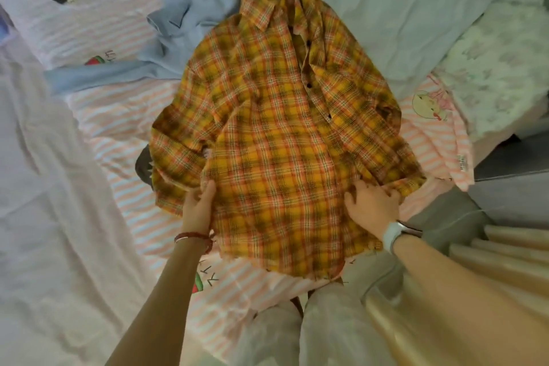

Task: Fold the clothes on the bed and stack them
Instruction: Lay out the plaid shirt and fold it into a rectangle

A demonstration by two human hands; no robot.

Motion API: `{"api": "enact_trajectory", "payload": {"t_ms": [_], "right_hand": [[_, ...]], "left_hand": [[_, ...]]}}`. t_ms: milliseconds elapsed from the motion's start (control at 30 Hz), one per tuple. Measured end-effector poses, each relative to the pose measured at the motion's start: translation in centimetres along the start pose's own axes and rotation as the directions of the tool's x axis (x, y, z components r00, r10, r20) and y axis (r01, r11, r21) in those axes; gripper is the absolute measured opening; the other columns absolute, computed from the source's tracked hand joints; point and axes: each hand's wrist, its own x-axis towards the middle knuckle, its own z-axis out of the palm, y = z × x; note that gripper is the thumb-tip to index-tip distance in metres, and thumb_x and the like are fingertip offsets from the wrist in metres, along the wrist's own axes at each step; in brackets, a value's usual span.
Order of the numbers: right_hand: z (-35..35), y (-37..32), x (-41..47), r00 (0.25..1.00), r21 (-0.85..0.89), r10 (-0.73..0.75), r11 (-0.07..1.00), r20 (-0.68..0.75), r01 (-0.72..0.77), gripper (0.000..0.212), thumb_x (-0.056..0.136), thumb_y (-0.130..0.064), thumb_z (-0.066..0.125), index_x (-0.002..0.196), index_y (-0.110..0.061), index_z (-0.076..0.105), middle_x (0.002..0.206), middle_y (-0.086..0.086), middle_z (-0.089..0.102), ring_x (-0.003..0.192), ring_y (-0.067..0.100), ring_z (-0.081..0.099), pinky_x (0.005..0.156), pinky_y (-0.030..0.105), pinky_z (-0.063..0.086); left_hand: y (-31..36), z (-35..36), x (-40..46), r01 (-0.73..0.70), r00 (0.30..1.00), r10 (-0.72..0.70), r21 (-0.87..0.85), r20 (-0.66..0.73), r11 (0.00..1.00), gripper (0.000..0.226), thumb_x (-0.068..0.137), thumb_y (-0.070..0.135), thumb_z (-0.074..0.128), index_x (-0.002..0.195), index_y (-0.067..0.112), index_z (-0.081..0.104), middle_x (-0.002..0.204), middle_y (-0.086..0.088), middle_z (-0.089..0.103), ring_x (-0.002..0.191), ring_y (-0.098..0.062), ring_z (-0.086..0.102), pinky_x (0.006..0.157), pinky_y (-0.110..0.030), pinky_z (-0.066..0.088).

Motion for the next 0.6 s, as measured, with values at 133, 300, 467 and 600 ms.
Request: {"api": "enact_trajectory", "payload": {"t_ms": [133, 300, 467, 600], "right_hand": [[1.8, -3.3, -1.7, 0.958, 0.545, 0.005, 0.822, 0.286, -0.166, 0.057, 0.095, -0.040, 0.043, 0.141, -0.010, 0.028, 0.080, 0.003, 0.059, 0.070, 0.022, 0.056, 0.060, 0.031, 0.045], [4.1, -4.4, -4.6, 0.995, 0.707, 0.024, 0.702, 0.093, -0.083, 0.038, 0.097, -0.027, 0.044, 0.131, -0.008, 0.041, 0.070, -0.003, 0.052, 0.058, 0.018, 0.053, 0.055, 0.031, 0.045], [3.7, -3.9, -7.8, 0.968, 0.616, -0.203, 0.747, -0.146, 0.249, 0.029, 0.097, -0.022, 0.045, 0.120, -0.006, 0.050, 0.071, -0.006, 0.052, 0.060, 0.017, 0.051, 0.052, 0.027, 0.040], [4.8, -3.6, -8.0, 0.951, 0.499, -0.291, 0.842, 0.100, 0.205, 0.039, 0.097, -0.024, 0.044, 0.133, -0.009, 0.045, 0.084, -0.001, 0.057, 0.066, 0.011, 0.051, 0.055, 0.022, 0.037]], "left_hand": [[-3.2, 0.3, -1.9, 0.105, 0.927, -0.146, 0.134, 0.346, 0.985, 0.018, 0.085, 0.025, 0.064, 0.101, 0.020, 0.061, 0.109, -0.003, 0.066, 0.102, -0.023, 0.063, 0.080, -0.031, 0.051], [-5.4, -0.3, -3.5, -0.059, 0.978, 0.032, 0.128, 0.204, 0.990, 0.030, 0.095, 0.015, 0.050, 0.122, 0.002, 0.050, 0.114, -0.013, 0.061, 0.106, -0.029, 0.058, 0.088, -0.039, 0.049], [-6.3, -3.6, -4.1, -0.054, 0.987, 0.115, 0.429, -0.116, 0.902, 0.018, 0.093, 0.025, 0.052, 0.085, 0.010, 0.048, 0.081, -0.006, 0.058, 0.087, -0.034, 0.057, 0.064, -0.035, 0.038], [-7.0, -4.1, -4.5, 0.157, 0.979, -0.023, 0.669, -0.204, 0.727, 0.038, 0.088, 0.013, 0.049, 0.124, 0.007, 0.039, 0.122, -0.020, 0.050, 0.104, -0.038, 0.052, 0.081, -0.046, 0.044]]}}
